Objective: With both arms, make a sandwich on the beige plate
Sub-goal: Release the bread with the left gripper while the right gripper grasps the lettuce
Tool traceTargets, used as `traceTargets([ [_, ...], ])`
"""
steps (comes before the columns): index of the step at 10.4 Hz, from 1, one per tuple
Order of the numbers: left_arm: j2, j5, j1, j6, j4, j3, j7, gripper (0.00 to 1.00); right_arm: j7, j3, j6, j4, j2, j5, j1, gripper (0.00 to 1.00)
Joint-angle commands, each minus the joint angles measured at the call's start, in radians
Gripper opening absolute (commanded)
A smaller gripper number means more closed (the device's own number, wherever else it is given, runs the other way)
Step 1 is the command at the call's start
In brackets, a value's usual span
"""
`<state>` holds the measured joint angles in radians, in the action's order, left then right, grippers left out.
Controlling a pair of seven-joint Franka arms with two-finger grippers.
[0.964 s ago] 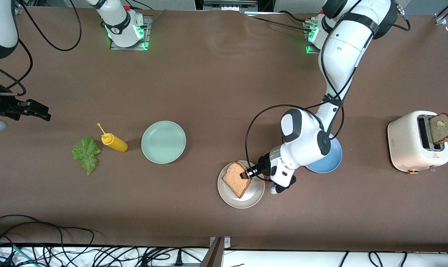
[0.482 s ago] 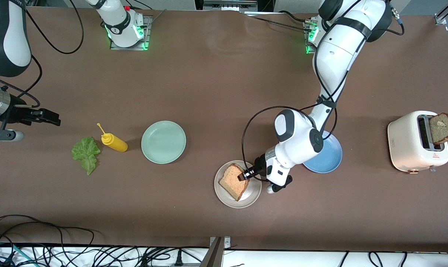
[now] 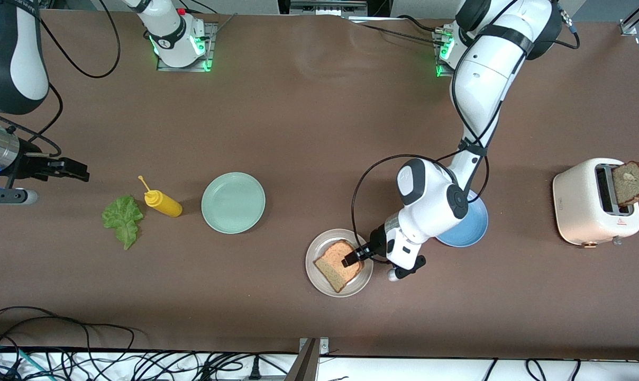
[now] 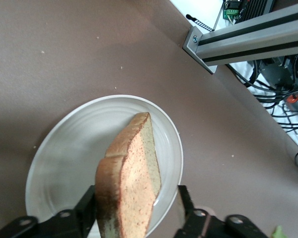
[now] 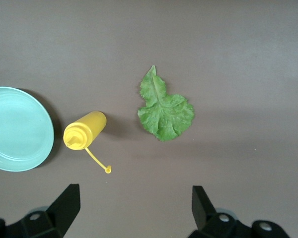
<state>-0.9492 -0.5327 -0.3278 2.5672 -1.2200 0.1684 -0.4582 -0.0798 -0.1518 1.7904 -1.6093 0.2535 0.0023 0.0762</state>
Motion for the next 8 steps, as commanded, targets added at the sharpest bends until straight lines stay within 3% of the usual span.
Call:
traceTargets([
  [1,0.010,0.077,0.001,-0.088,-0.004,-0.006,0.007,1.00,-0.011,0.000,-0.005,0.113,0.119,-0.004,-0.010,1.00],
  [5,0.055,0.197,0.032,-0.281,0.004,-0.009,0.007,1.00,-0.058,0.000,0.007,0.117,0.202,-0.004,-0.039,1.00],
  [7,0.099,0.227,0.059,-0.356,0.007,-0.009,0.007,1.00,-0.064,0.000,0.068,0.108,0.249,-0.004,-0.058,1.00],
  [8,0.133,0.270,0.078,-0.417,0.007,-0.009,0.009,1.00,-0.066,0.003,0.137,0.047,0.248,-0.008,-0.062,1.00],
])
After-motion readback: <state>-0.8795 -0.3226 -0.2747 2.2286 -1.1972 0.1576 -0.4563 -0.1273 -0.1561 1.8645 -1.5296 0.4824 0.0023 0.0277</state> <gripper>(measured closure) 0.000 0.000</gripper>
